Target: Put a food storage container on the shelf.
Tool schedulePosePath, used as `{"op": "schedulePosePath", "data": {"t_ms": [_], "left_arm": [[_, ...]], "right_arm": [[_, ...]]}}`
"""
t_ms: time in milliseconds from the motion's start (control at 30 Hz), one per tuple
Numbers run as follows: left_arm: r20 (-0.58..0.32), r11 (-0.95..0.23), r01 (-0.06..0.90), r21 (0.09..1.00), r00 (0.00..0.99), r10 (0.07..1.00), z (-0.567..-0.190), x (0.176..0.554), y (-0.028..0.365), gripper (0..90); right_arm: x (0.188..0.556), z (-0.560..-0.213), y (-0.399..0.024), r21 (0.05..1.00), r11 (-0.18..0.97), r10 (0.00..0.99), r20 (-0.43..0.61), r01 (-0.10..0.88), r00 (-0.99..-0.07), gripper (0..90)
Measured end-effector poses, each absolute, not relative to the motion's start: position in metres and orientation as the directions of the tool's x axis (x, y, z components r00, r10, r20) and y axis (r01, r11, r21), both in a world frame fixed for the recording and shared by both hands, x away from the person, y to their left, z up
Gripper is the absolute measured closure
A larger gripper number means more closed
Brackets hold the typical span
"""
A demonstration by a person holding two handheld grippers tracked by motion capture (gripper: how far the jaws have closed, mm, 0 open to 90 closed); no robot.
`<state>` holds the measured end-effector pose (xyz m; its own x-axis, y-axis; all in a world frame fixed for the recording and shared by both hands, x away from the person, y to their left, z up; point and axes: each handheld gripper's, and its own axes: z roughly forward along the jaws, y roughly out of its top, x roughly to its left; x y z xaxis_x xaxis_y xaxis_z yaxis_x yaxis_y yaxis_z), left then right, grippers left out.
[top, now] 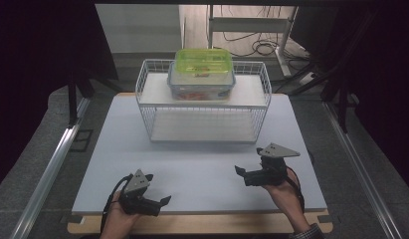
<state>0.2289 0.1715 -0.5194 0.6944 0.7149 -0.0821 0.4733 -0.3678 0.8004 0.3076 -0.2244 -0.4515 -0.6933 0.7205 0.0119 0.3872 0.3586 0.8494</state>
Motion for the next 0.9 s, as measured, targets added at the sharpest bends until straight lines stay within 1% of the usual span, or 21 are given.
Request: {"op": "schedulePosePath", "data": {"t_ms": [300, 567, 800, 900], "left_arm": [[-0.102, -0.36, 0.483, 0.798, 0.697, 0.71, -0.521, 0.23, 0.173, 3.6], [-0.1, -0.365, 0.485, 0.795, 0.698, 0.709, -0.522, 0.231, 0.173, 3.5], [-0.094, -0.368, 0.491, 0.79, 0.69, 0.718, -0.522, 0.231, 0.172, 3.1], [-0.097, -0.357, 0.493, 0.793, 0.681, 0.726, -0.521, 0.232, 0.173, 2.0]], "right_arm": [[0.297, -0.469, -0.237, 0.831, 0.373, 0.731, 0.01, 0.413, -0.682, 0.0], [0.289, -0.486, -0.241, 0.807, 0.406, 0.727, -0.001, 0.429, -0.686, 0.0], [0.289, -0.504, -0.235, 0.743, 0.473, 0.717, -0.013, 0.473, -0.697, 0.0], [0.29, -0.507, -0.234, 0.729, 0.483, 0.722, -0.018, 0.485, -0.692, 0.0]]}}
